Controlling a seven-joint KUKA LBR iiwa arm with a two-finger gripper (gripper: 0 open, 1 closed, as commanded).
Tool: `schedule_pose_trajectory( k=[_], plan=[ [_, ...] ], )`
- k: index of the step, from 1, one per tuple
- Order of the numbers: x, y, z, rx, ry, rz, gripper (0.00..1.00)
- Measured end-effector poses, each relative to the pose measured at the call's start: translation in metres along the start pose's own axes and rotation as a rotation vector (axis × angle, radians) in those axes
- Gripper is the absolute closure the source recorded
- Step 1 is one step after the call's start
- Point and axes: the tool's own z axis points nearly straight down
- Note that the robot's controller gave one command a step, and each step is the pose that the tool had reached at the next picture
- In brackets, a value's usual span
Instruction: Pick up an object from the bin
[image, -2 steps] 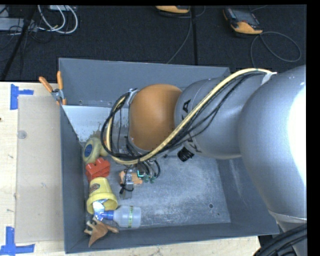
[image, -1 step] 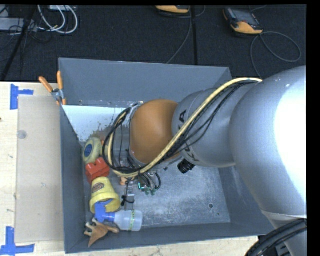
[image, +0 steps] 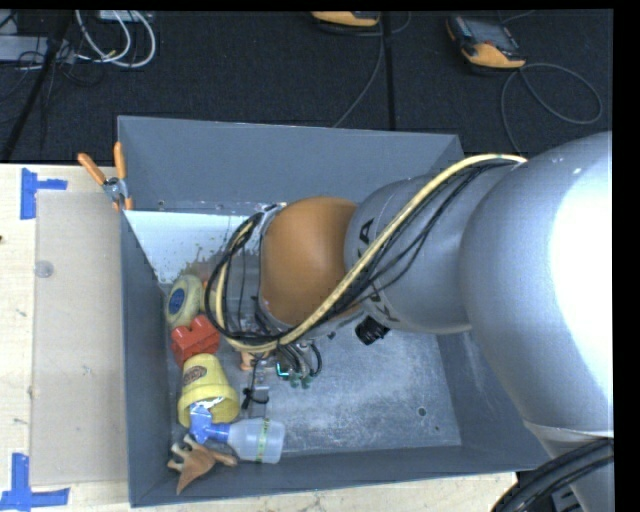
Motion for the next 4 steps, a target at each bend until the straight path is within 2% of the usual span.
schedule_pose_trajectory(
  k=[1,2,3,4],
  plan=[
    [0.036,0.028,-0.004,0.003,0.0,0.027,0.0],
    [0.062,0.012,0.027,-0.014,-0.004,-0.112,1.0],
    [0.062,0.012,0.027,-0.014,-0.005,-0.111,1.0],
    [0.065,0.006,-0.003,-0.003,0.007,-0.119,1.0]
  ],
)
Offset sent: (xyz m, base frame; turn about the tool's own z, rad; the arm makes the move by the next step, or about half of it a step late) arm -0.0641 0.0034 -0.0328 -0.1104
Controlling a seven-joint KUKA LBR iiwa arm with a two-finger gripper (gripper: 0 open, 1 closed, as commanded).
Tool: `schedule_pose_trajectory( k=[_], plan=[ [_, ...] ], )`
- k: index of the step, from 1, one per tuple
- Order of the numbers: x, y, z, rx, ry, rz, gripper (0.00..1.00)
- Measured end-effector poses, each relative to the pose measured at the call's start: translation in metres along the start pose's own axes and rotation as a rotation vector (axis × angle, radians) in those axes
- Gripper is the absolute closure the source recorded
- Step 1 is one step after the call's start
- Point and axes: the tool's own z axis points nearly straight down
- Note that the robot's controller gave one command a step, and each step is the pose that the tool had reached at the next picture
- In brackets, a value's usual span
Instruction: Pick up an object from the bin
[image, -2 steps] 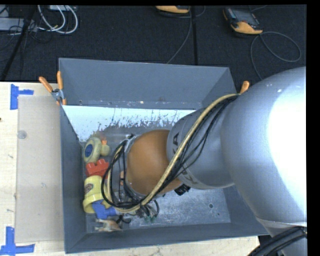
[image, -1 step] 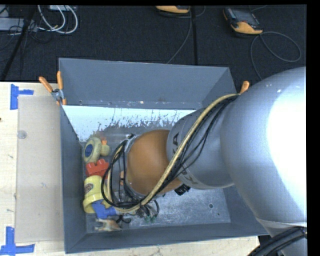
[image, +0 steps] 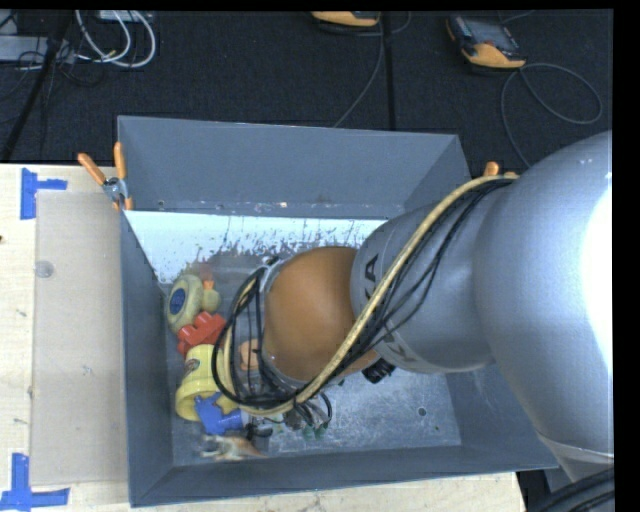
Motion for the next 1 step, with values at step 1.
schedule_pose_trajectory(
  k=[1],
  plan=[
    [-0.0092,-0.0095,-0.0447,-0.007,-0.009,-0.01,1.0]
  ],
)
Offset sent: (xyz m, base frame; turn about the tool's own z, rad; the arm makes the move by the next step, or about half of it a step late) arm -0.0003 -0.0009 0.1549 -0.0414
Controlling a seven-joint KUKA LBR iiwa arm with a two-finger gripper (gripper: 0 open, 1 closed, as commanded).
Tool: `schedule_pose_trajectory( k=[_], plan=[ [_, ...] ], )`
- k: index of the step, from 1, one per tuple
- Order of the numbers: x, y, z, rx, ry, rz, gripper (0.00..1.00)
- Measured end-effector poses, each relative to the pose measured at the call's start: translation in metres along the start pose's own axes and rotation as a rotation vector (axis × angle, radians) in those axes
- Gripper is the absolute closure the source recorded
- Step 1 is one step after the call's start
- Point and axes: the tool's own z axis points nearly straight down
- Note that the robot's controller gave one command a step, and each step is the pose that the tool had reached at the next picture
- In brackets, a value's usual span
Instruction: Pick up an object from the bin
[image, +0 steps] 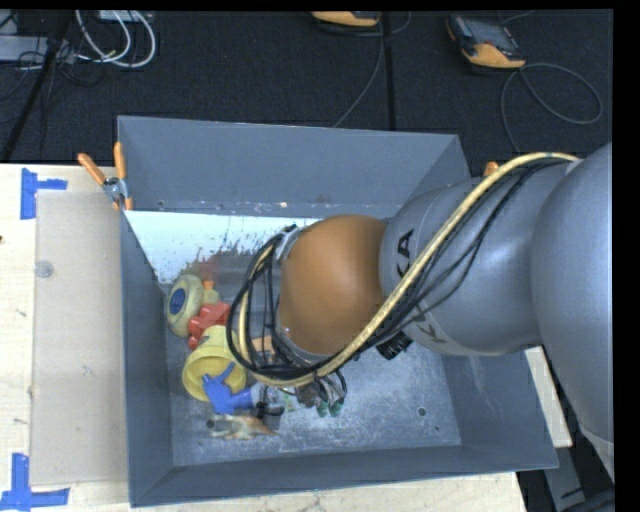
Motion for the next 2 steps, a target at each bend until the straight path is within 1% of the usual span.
schedule_pose_trajectory(
  k=[1,2],
  plan=[
    [0.005,0.002,-0.048,0.004,0.01,-0.01,1.0],
    [0.0,0.003,-0.109,0.002,0.006,-0.056,1.0]
  ],
)
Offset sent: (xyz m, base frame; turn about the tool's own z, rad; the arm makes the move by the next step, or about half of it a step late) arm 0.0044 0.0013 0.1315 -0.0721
